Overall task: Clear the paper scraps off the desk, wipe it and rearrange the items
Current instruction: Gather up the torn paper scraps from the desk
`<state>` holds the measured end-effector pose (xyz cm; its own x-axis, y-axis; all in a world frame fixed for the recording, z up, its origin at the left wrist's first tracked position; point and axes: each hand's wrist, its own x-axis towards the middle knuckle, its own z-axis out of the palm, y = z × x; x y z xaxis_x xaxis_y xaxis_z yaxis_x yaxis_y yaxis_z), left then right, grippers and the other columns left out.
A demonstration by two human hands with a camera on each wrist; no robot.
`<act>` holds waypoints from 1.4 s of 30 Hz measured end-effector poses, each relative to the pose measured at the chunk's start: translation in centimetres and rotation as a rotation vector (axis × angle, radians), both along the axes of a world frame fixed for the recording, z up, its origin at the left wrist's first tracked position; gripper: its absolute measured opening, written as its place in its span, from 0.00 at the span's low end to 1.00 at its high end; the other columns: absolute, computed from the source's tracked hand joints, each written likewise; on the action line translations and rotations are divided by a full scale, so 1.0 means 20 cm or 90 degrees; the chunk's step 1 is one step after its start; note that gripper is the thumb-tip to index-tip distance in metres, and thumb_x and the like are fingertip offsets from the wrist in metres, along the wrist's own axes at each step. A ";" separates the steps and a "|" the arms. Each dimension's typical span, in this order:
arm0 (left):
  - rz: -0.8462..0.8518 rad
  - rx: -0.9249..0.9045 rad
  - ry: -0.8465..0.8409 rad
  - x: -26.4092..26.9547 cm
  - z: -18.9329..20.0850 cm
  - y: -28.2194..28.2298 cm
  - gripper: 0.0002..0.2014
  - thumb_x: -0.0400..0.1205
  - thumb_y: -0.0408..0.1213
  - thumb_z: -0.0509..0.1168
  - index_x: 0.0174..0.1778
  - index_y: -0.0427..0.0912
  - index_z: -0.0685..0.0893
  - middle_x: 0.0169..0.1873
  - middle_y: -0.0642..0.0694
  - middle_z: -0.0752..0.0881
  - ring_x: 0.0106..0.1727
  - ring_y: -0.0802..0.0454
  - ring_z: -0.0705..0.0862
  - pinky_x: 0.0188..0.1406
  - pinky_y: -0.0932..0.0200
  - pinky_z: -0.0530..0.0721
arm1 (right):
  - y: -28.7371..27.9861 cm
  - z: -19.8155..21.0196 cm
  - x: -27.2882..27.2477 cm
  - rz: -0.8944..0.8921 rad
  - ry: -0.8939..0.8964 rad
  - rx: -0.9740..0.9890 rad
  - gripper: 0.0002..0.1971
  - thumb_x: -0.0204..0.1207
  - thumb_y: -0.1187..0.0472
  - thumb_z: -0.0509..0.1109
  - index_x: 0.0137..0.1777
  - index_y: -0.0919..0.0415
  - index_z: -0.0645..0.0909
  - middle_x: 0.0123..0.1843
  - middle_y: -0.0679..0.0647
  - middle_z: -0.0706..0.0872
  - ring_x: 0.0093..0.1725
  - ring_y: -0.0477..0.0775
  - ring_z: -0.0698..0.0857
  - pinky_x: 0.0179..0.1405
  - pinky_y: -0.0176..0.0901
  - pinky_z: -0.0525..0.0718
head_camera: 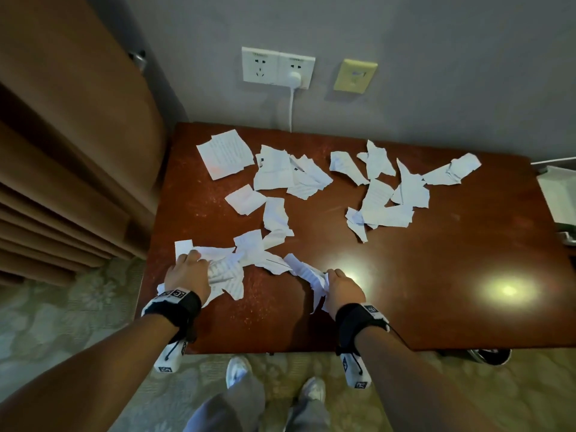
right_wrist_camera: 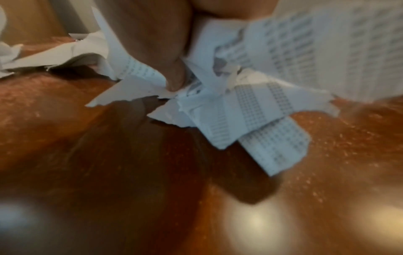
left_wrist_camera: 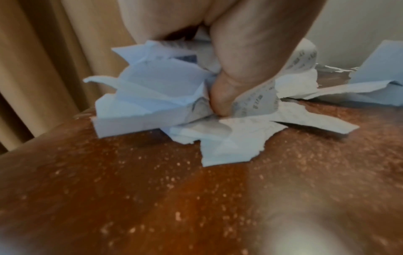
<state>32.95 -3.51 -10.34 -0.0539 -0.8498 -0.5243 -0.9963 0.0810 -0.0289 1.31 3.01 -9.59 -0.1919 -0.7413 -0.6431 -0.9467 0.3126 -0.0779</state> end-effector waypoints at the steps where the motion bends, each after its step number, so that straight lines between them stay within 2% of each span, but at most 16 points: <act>1: -0.010 -0.003 -0.010 -0.01 0.01 0.00 0.17 0.80 0.33 0.63 0.65 0.46 0.80 0.73 0.48 0.70 0.72 0.46 0.70 0.65 0.51 0.78 | 0.00 0.01 0.01 0.015 0.005 0.013 0.25 0.69 0.61 0.79 0.63 0.56 0.73 0.61 0.54 0.80 0.57 0.58 0.84 0.51 0.46 0.83; 3: -0.017 -0.003 -0.013 -0.02 0.01 -0.01 0.17 0.79 0.32 0.63 0.64 0.47 0.81 0.65 0.47 0.76 0.67 0.46 0.76 0.63 0.52 0.80 | 0.01 0.02 0.02 0.016 -0.003 0.034 0.22 0.69 0.61 0.79 0.60 0.57 0.74 0.59 0.55 0.81 0.57 0.58 0.84 0.51 0.46 0.83; 6: -0.014 0.029 -0.014 -0.02 0.05 -0.03 0.15 0.80 0.33 0.63 0.62 0.46 0.81 0.60 0.47 0.80 0.62 0.47 0.82 0.60 0.54 0.82 | 0.04 0.05 0.01 -0.022 -0.036 0.025 0.17 0.71 0.64 0.76 0.52 0.54 0.71 0.53 0.55 0.82 0.51 0.57 0.83 0.48 0.43 0.80; 9: -0.007 0.056 0.005 -0.08 0.12 -0.04 0.06 0.80 0.36 0.64 0.52 0.46 0.80 0.55 0.45 0.85 0.56 0.45 0.85 0.53 0.53 0.83 | 0.09 0.13 -0.04 -0.074 -0.054 -0.025 0.14 0.73 0.65 0.72 0.48 0.53 0.68 0.52 0.56 0.82 0.45 0.54 0.76 0.48 0.42 0.79; 12: -0.003 0.037 0.048 -0.19 0.22 -0.03 0.01 0.80 0.35 0.63 0.44 0.45 0.78 0.46 0.45 0.86 0.46 0.46 0.84 0.44 0.56 0.82 | 0.15 0.25 -0.14 -0.143 -0.077 -0.075 0.10 0.77 0.65 0.69 0.52 0.56 0.71 0.57 0.57 0.83 0.48 0.56 0.79 0.49 0.41 0.79; 16: -0.007 -0.008 0.124 -0.43 0.37 -0.01 0.05 0.81 0.37 0.64 0.39 0.46 0.78 0.39 0.45 0.85 0.38 0.48 0.83 0.39 0.55 0.82 | 0.25 0.38 -0.31 -0.247 -0.099 -0.148 0.12 0.82 0.60 0.67 0.64 0.58 0.75 0.59 0.57 0.85 0.56 0.59 0.84 0.50 0.44 0.80; 18: 0.006 -0.032 0.156 -0.56 0.45 0.01 0.08 0.82 0.40 0.65 0.37 0.47 0.78 0.35 0.47 0.84 0.36 0.48 0.82 0.36 0.57 0.80 | 0.29 0.43 -0.41 -0.286 -0.105 -0.165 0.15 0.83 0.58 0.66 0.67 0.60 0.75 0.58 0.58 0.85 0.57 0.60 0.84 0.52 0.46 0.81; 20: 0.021 -0.046 0.190 -0.69 0.53 0.05 0.08 0.81 0.42 0.68 0.37 0.47 0.79 0.36 0.46 0.84 0.37 0.48 0.83 0.36 0.57 0.80 | 0.34 0.49 -0.52 -0.301 -0.100 -0.167 0.17 0.84 0.54 0.66 0.68 0.61 0.75 0.51 0.57 0.85 0.50 0.58 0.84 0.49 0.47 0.83; 21: 0.027 -0.047 0.204 -0.76 0.57 0.07 0.07 0.80 0.42 0.69 0.39 0.46 0.80 0.38 0.45 0.86 0.39 0.47 0.84 0.37 0.56 0.81 | 0.38 0.51 -0.57 -0.304 -0.102 -0.173 0.19 0.84 0.53 0.65 0.70 0.61 0.74 0.51 0.57 0.85 0.49 0.57 0.83 0.48 0.47 0.84; 23: 0.045 -0.058 0.227 -0.91 0.63 0.13 0.06 0.80 0.40 0.71 0.43 0.45 0.81 0.42 0.42 0.86 0.43 0.45 0.84 0.41 0.54 0.82 | 0.45 0.57 -0.70 -0.311 -0.121 -0.196 0.21 0.85 0.53 0.64 0.74 0.61 0.71 0.59 0.59 0.85 0.54 0.59 0.84 0.51 0.48 0.83; 26: 0.038 -0.085 0.254 -1.15 0.69 0.23 0.05 0.80 0.40 0.70 0.43 0.45 0.81 0.43 0.42 0.87 0.43 0.44 0.82 0.43 0.54 0.79 | 0.55 0.66 -0.91 -0.321 -0.158 -0.225 0.25 0.85 0.55 0.64 0.80 0.60 0.65 0.69 0.61 0.82 0.65 0.62 0.82 0.61 0.51 0.82; 32: 0.034 -0.093 0.285 -1.58 0.68 0.44 0.07 0.81 0.42 0.70 0.38 0.46 0.82 0.38 0.44 0.87 0.39 0.47 0.84 0.39 0.55 0.79 | 0.76 0.76 -1.32 -0.273 -0.144 -0.272 0.23 0.85 0.59 0.64 0.77 0.64 0.67 0.72 0.63 0.79 0.68 0.65 0.79 0.61 0.51 0.80; 33: 0.034 -0.086 0.293 -1.64 0.67 0.48 0.09 0.81 0.42 0.70 0.37 0.47 0.81 0.36 0.46 0.86 0.37 0.48 0.84 0.38 0.55 0.80 | 0.80 0.76 -1.38 -0.274 -0.147 -0.278 0.22 0.84 0.60 0.65 0.76 0.64 0.69 0.70 0.63 0.80 0.67 0.65 0.80 0.60 0.51 0.81; 37: 0.020 -0.057 0.298 -1.93 0.66 0.60 0.08 0.79 0.42 0.70 0.35 0.48 0.81 0.34 0.46 0.86 0.36 0.48 0.85 0.38 0.55 0.85 | 0.90 0.73 -1.63 -0.284 -0.159 -0.288 0.09 0.83 0.60 0.66 0.59 0.62 0.74 0.56 0.61 0.84 0.54 0.64 0.83 0.52 0.53 0.85; 40: -0.020 -0.046 0.277 -2.20 0.65 0.64 0.09 0.78 0.37 0.68 0.33 0.47 0.78 0.31 0.48 0.83 0.33 0.50 0.82 0.34 0.57 0.80 | 0.93 0.70 -1.82 -0.303 -0.167 -0.286 0.14 0.83 0.57 0.66 0.64 0.64 0.74 0.58 0.61 0.84 0.56 0.63 0.83 0.54 0.52 0.84; 42: -0.044 -0.044 0.279 -2.40 0.63 0.63 0.10 0.79 0.37 0.69 0.32 0.48 0.77 0.32 0.47 0.83 0.34 0.50 0.81 0.36 0.56 0.79 | 0.93 0.70 -1.96 -0.304 -0.164 -0.291 0.10 0.83 0.57 0.66 0.57 0.63 0.74 0.53 0.60 0.84 0.52 0.62 0.83 0.54 0.56 0.85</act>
<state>-15.13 9.16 2.26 -0.3159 -0.8690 -0.3808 -0.9078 0.1602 0.3876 -37.93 21.71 4.39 -0.4477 -0.8201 -0.3564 -0.6478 0.5722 -0.5030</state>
